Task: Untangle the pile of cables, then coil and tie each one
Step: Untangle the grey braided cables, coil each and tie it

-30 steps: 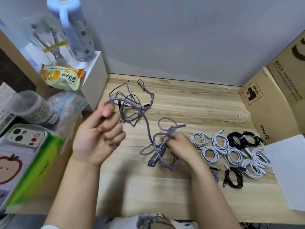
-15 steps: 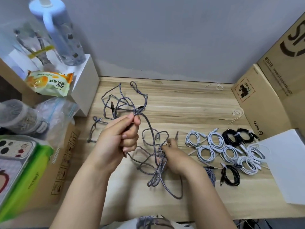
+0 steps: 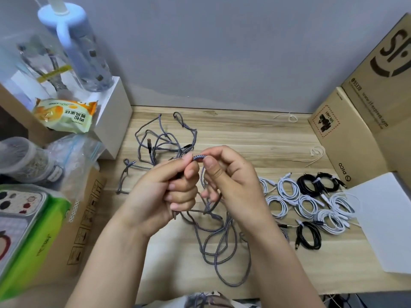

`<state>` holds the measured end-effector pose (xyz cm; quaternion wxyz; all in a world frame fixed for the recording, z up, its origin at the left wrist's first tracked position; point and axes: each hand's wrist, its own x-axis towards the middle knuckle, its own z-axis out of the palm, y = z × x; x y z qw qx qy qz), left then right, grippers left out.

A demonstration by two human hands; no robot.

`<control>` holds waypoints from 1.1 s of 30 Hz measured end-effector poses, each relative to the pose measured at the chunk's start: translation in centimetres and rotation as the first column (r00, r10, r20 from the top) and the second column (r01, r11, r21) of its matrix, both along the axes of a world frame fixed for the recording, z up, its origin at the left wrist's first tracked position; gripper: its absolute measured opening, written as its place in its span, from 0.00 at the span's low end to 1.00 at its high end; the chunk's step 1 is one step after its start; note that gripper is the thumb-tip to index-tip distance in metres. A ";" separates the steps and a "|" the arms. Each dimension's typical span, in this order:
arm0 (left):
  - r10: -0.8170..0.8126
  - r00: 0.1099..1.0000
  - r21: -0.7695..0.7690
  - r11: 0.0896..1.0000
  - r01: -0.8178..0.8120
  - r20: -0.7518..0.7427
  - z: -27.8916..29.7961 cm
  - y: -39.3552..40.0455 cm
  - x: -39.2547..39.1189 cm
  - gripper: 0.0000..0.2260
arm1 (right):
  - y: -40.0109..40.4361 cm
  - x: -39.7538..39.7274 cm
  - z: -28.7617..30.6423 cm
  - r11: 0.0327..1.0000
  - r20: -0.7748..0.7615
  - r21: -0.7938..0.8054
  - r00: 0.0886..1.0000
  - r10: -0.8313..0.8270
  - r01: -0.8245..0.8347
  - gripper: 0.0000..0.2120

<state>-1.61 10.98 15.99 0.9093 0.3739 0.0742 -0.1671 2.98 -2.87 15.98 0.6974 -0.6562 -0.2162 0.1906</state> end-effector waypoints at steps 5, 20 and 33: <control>-0.178 0.984 -0.240 0.955 0.176 0.014 -0.5 -1.0 -0.2 0.16 | -0.2 0.4 0.8 0.985 0.010 0.088 0.989 -0.147 0.145 0.06; 0.328 0.929 0.193 0.913 -0.359 0.171 2.6 -1.9 2.5 0.15 | 0.8 -0.6 -0.4 0.854 0.050 -0.498 0.978 0.203 -0.152 0.17; 0.025 0.986 0.524 0.845 -0.110 0.167 1.6 -0.3 1.8 0.12 | -0.5 -1.1 1.4 0.737 0.176 -0.674 0.957 0.230 -0.053 0.13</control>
